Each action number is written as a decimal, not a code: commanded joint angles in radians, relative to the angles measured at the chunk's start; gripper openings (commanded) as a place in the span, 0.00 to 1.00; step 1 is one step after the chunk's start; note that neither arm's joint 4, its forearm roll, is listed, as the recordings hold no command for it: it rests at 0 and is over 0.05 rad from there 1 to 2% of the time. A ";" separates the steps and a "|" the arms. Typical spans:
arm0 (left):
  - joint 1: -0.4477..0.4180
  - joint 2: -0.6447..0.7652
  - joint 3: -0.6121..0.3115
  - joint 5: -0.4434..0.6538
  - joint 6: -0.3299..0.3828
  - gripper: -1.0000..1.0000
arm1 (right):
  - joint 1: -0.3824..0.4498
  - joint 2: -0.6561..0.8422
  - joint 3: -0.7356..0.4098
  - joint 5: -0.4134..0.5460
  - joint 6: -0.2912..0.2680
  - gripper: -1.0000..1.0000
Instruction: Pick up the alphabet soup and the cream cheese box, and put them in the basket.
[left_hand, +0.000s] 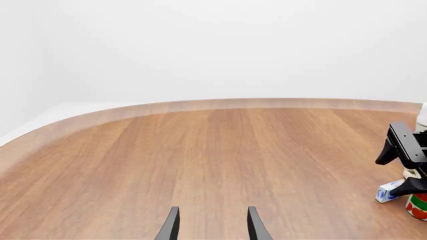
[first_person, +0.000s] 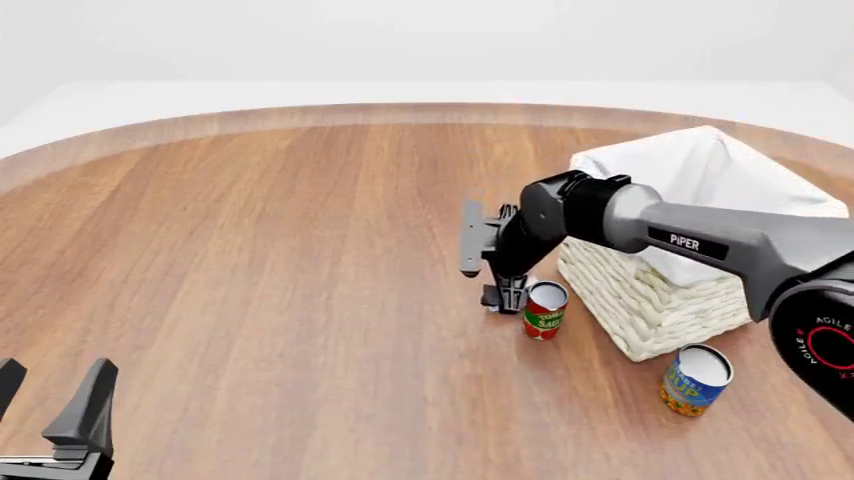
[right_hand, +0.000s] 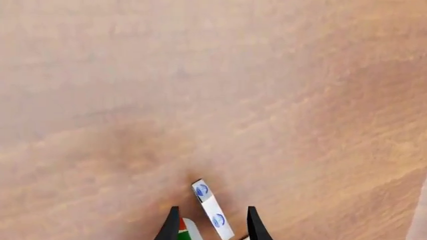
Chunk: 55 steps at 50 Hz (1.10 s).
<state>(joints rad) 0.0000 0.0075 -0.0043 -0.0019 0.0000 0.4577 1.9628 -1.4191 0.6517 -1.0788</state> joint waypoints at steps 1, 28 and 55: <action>0.000 0.000 0.000 0.000 0.000 1.00 | -0.003 0.024 -0.009 -0.007 0.003 1.00; 0.000 0.000 0.000 0.000 0.000 1.00 | 0.000 0.059 -0.005 -0.028 0.035 1.00; 0.000 0.000 0.000 0.000 0.000 1.00 | -0.011 0.100 0.017 -0.062 0.067 1.00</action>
<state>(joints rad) 0.0000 0.0075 -0.0043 -0.0019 0.0000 0.4522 2.0478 -1.4074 0.6001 -1.0237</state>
